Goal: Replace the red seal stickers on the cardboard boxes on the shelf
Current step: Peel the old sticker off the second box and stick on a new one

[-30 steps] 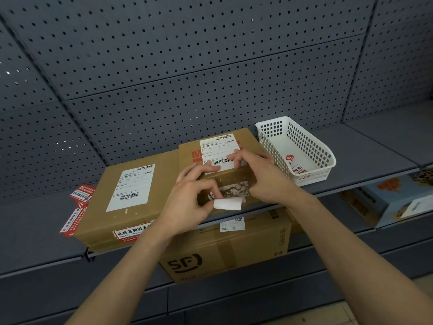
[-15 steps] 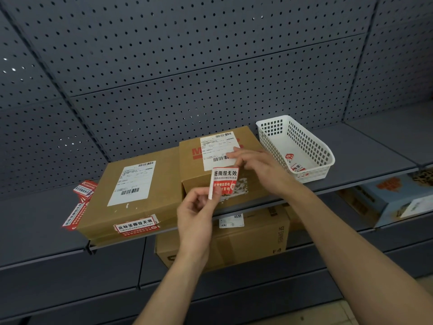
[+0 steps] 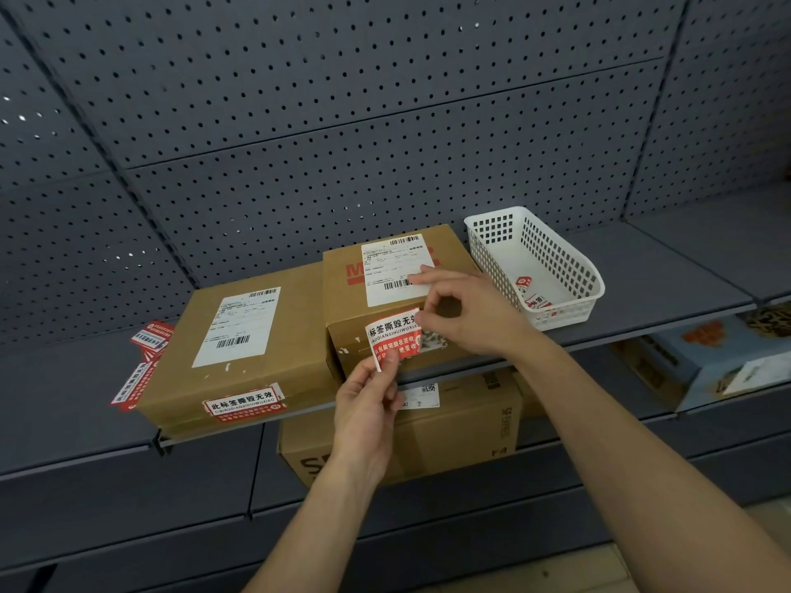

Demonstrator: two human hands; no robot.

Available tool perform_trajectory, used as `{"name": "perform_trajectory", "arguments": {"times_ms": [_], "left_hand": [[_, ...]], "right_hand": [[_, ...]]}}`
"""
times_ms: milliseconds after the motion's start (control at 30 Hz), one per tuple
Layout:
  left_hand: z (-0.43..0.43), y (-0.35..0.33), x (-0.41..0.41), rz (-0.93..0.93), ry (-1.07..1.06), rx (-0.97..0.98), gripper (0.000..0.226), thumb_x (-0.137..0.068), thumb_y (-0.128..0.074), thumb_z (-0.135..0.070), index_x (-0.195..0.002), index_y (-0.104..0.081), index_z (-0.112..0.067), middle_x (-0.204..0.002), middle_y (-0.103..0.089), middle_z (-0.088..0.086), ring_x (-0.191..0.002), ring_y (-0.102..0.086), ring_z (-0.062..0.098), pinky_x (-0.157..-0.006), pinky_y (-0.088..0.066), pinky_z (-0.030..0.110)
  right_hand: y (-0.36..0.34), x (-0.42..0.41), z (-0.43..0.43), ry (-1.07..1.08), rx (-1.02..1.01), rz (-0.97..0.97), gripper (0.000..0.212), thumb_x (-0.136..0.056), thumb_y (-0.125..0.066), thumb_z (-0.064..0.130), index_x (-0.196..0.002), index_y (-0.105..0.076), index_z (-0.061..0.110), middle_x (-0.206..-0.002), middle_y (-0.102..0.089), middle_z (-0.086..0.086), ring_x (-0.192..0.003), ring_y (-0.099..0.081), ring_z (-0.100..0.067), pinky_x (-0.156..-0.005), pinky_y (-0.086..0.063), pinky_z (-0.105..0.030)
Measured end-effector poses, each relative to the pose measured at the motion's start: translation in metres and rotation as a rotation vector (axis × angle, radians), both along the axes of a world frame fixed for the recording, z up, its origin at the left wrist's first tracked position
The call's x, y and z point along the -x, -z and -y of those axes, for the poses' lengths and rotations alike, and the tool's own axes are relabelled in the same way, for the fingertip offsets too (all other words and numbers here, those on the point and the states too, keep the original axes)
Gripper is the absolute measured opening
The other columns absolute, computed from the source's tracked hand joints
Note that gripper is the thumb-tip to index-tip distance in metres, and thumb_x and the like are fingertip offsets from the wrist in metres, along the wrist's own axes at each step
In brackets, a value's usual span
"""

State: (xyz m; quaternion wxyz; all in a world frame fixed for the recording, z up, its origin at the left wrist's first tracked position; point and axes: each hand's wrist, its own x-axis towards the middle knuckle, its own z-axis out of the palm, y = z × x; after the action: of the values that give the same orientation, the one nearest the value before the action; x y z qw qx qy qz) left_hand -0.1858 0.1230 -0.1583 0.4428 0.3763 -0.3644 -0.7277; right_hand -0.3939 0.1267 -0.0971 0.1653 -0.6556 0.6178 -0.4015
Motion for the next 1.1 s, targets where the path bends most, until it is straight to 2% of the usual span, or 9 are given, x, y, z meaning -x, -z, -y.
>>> {"name": "perform_trajectory", "arguments": {"times_ms": [233,300,400,500,633,733,800,933,1100], "left_hand": [[-0.002,0.001,-0.002,-0.016,0.032,-0.004,0.026,-0.096,-0.079,-0.028,-0.117,-0.081,-0.013,-0.089,-0.066,-0.001,-0.068,-0.05,0.007,-0.069,-0.042,0.024],[-0.004,-0.003,-0.001,0.019,0.014,-0.018,0.026,-0.094,-0.081,-0.036,-0.109,-0.08,-0.014,-0.08,-0.062,-0.004,-0.067,-0.051,0.007,-0.071,-0.042,0.026],[-0.007,-0.007,0.0,0.124,-0.102,-0.026,0.034,-0.094,-0.077,-0.049,-0.103,-0.078,-0.016,-0.075,-0.061,-0.006,-0.067,-0.054,0.008,-0.071,-0.044,0.028],[-0.005,-0.008,0.001,0.359,-0.234,0.138,0.029,-0.101,-0.07,-0.049,-0.094,-0.08,-0.022,-0.072,-0.065,-0.011,-0.071,-0.057,0.009,-0.074,-0.047,0.029],[0.001,-0.019,-0.004,0.844,-0.393,0.545,0.017,-0.099,-0.073,-0.038,-0.112,-0.075,-0.027,-0.087,-0.07,-0.01,-0.081,-0.067,0.008,-0.075,-0.057,0.034],[-0.001,-0.035,-0.011,1.152,-0.464,0.853,0.012,-0.094,-0.074,-0.036,-0.105,-0.069,-0.035,-0.095,-0.064,-0.016,-0.08,-0.061,0.004,-0.068,-0.048,0.03],[0.004,-0.044,-0.014,1.278,-0.417,0.903,0.012,-0.092,-0.074,-0.036,-0.103,-0.068,-0.037,-0.096,-0.066,-0.018,-0.08,-0.063,0.005,-0.068,-0.046,0.029],[0.012,-0.051,-0.021,1.341,-0.352,0.855,0.005,-0.091,-0.074,-0.039,-0.093,-0.069,-0.036,-0.079,-0.07,-0.019,-0.073,-0.067,0.008,-0.064,-0.049,0.028],[0.011,-0.058,-0.026,1.206,-0.311,0.785,0.011,-0.094,-0.072,-0.043,-0.089,-0.075,-0.034,-0.076,-0.071,-0.02,-0.074,-0.07,0.009,-0.072,-0.064,0.039]], "right_hand": [[-0.003,-0.002,-0.003,0.001,-0.022,-0.012,0.013,-0.089,-0.082,0.021,-0.082,-0.073,0.024,-0.147,-0.061,0.022,-0.143,-0.037,0.013,-0.132,-0.012,-0.049],[-0.005,-0.001,-0.005,0.012,-0.046,-0.014,0.013,-0.088,-0.082,0.018,-0.081,-0.072,0.023,-0.148,-0.06,0.022,-0.146,-0.036,0.01,-0.133,-0.009,-0.047],[-0.008,-0.002,-0.005,0.001,-0.081,-0.049,0.016,-0.085,-0.084,0.019,-0.078,-0.072,0.027,-0.153,-0.057,0.022,-0.151,-0.035,0.002,-0.133,-0.011,-0.052],[-0.01,-0.002,-0.005,-0.006,-0.1,-0.075,0.015,-0.085,-0.085,0.019,-0.079,-0.074,0.026,-0.155,-0.054,0.021,-0.151,-0.033,0.001,-0.132,-0.01,-0.056],[-0.006,0.004,0.001,-0.032,-0.129,-0.067,0.016,-0.082,-0.088,0.023,-0.075,-0.076,0.032,-0.155,-0.053,0.026,-0.155,-0.031,-0.005,-0.13,-0.015,-0.06],[-0.004,0.006,0.004,-0.029,-0.143,-0.074,0.016,-0.079,-0.09,0.032,-0.08,-0.079,0.043,-0.154,-0.051,0.032,-0.157,-0.028,-0.015,-0.129,-0.017,-0.061],[-0.003,0.006,0.005,-0.023,-0.149,-0.081,0.016,-0.079,-0.091,0.034,-0.08,-0.08,0.046,-0.153,-0.05,0.033,-0.157,-0.028,-0.018,-0.128,-0.019,-0.062],[-0.009,0.006,0.001,-0.025,-0.147,-0.085,0.014,-0.081,-0.091,0.033,-0.078,-0.081,0.043,-0.154,-0.05,0.031,-0.156,-0.028,-0.014,-0.129,-0.019,-0.06],[-0.03,0.002,-0.012,-0.032,-0.102,-0.1,0.009,-0.085,-0.09,0.03,-0.084,-0.083,0.035,-0.168,-0.04,0.016,-0.16,-0.022,-0.006,-0.129,-0.02,-0.04]]}}
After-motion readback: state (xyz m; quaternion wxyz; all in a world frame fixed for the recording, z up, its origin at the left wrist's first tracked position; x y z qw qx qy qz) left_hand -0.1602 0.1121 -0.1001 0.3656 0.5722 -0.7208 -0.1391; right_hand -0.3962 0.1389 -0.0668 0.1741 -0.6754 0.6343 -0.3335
